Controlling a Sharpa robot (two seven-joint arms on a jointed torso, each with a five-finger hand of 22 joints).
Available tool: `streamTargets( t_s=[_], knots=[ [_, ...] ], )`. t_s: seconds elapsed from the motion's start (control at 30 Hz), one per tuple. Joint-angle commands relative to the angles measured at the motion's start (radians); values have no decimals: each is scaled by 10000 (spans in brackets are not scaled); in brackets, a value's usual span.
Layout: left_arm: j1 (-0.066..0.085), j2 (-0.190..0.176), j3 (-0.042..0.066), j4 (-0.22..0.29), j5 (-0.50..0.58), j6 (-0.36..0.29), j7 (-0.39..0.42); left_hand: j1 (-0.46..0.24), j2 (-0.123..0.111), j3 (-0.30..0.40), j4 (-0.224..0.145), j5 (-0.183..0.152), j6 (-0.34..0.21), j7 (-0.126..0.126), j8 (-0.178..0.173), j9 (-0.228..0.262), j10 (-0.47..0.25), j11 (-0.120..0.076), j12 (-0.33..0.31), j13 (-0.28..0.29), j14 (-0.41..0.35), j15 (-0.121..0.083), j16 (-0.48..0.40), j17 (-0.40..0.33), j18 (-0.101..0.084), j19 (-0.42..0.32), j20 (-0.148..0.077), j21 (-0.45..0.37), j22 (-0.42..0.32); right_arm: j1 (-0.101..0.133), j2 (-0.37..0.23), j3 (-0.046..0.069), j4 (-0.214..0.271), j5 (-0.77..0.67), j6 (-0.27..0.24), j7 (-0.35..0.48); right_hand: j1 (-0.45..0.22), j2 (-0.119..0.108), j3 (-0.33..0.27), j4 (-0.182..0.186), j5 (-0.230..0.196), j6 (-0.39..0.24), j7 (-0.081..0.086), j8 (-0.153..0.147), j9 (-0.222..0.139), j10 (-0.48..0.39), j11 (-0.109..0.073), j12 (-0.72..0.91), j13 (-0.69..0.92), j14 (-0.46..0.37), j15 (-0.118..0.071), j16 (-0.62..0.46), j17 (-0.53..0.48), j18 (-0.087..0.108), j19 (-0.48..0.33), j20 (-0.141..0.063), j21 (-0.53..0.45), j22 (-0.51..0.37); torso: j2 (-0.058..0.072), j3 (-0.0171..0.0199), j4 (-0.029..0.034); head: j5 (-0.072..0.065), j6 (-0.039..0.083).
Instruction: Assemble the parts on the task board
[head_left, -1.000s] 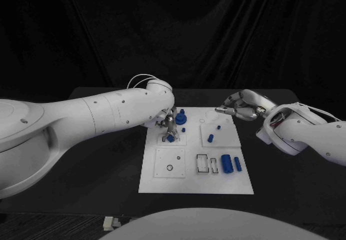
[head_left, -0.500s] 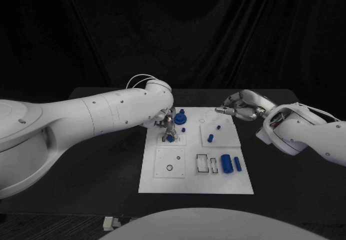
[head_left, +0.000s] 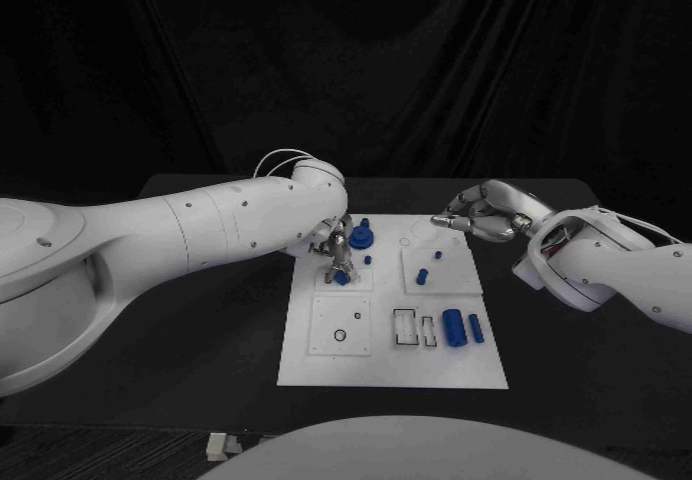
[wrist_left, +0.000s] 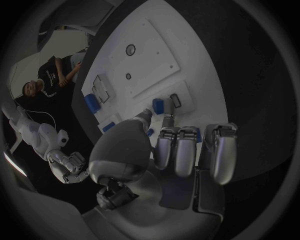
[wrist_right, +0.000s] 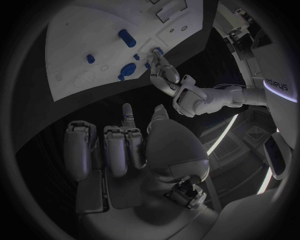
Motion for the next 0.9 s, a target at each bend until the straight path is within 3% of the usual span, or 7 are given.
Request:
streamTargets(
  t_s=[0.03,0.63,0.9],
  knots=[
    [-12,1,9,30,17,181,23,-73,-73,-53,78,-70,-13,-65,93,115,1023,-80,10,2604,1057,-82,27,2635,170,307,-106,-20,2100,-27,-16,6,0,-61,19,-116,45,12,-52,-5,-7,-7,34,33,-17,1043,32,35,2634,1030,69,30,2635,177,340,56,-67,2185,4,-3,1,-3,-2],
    [-12,4,9,28,18,229,93,16,-75,-112,149,-72,54,-164,408,668,1032,-158,20,2615,1057,-144,27,2635,166,328,-153,-20,2123,-32,3,6,-28,-61,76,-141,45,12,-65,-3,-4,-19,34,26,-22,1043,32,35,2634,1030,69,30,2635,186,323,55,-99,2173,0,-2,0,8,-2],
    [-12,22,9,15,18,188,186,447,-54,32,-92,32,85,-253,486,941,1032,-239,19,2615,1057,-213,27,2635,169,329,-209,-37,2128,-33,0,6,-30,-61,90,-152,47,12,-67,-4,-3,-20,34,26,-22,1043,33,35,2634,1030,69,30,2635,190,315,55,-112,2168,-5,-1,-2,24,-2]
  ],
)
